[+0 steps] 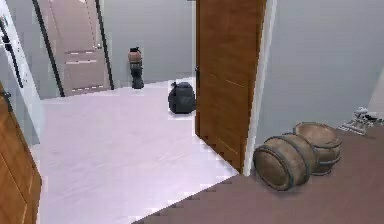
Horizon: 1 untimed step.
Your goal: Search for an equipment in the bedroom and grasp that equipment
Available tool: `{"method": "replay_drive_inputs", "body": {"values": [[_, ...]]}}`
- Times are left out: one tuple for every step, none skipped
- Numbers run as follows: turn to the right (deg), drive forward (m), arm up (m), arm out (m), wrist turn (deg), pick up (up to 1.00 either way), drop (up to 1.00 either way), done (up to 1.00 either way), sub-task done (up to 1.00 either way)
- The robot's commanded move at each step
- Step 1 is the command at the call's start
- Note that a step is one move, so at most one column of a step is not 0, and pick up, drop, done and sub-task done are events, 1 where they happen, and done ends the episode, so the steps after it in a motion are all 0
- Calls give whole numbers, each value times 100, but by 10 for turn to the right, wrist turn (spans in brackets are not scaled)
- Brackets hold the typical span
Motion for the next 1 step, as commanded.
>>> {"method": "replay_drive_inputs", "body": {"values": [[450, 0, 0, 0, 0, 0, 0, 0, 0]]}}
